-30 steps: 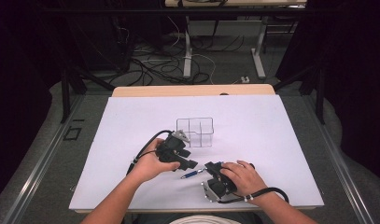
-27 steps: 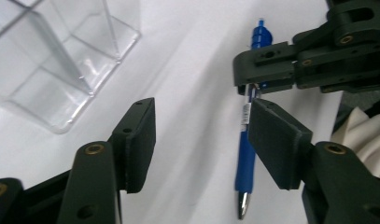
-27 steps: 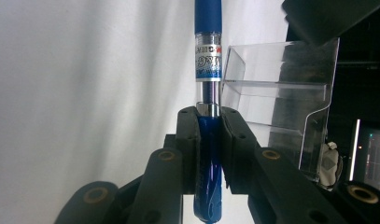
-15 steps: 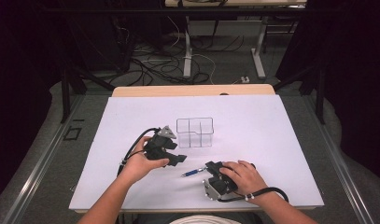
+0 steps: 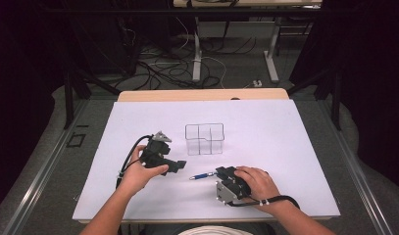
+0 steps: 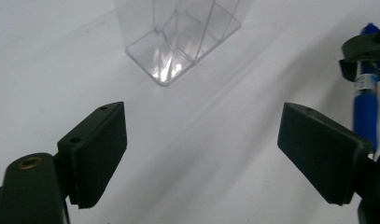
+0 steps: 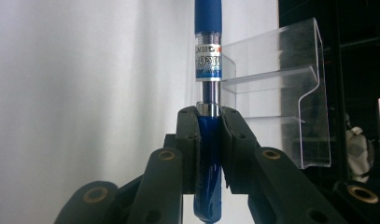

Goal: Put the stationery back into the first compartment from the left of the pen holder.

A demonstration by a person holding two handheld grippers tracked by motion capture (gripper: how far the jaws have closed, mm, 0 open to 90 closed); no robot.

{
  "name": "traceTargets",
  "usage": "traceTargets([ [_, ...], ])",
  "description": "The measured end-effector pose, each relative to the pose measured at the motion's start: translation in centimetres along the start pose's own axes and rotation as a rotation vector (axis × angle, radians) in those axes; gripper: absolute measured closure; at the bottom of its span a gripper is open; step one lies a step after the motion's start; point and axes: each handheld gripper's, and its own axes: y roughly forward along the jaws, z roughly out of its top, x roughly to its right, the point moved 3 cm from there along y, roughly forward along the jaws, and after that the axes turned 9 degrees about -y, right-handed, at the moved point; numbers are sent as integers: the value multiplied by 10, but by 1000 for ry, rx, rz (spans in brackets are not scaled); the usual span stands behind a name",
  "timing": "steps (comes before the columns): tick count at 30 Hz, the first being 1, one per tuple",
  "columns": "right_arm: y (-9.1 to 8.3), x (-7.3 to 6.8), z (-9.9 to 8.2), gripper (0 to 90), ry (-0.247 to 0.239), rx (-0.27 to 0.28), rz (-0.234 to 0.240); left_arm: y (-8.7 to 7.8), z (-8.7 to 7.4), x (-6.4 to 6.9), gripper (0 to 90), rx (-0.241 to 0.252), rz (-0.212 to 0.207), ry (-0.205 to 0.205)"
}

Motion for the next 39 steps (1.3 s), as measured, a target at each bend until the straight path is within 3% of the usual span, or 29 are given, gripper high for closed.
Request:
traceTargets([
  [1,0,3,-1,789,5,12,6,0,-1,-3,130,7,8,-4],
  [5,-2,17,-5,789,103,44,25,-3,-5,-11,46,32,15,-32],
  [9,1,31,-6,789,256,101,17,-5,-8,-17,17,65,31,-67],
  [14,7,52,-12,790,387,153,20,-6,-11,-27,17,90,56,-69],
  [15,8,56,-13,790,419,161,18,-5,-12,-27,17,100,58,-90],
  [29,21,105,-18,790,769,303,23,-1,-14,-26,16,89,81,-48],
  [34,32,122,-15,791,868,349,26,-1,-14,-29,16,84,87,-45],
  [39,47,133,-9,790,941,361,43,0,-16,-29,16,69,88,-33],
])
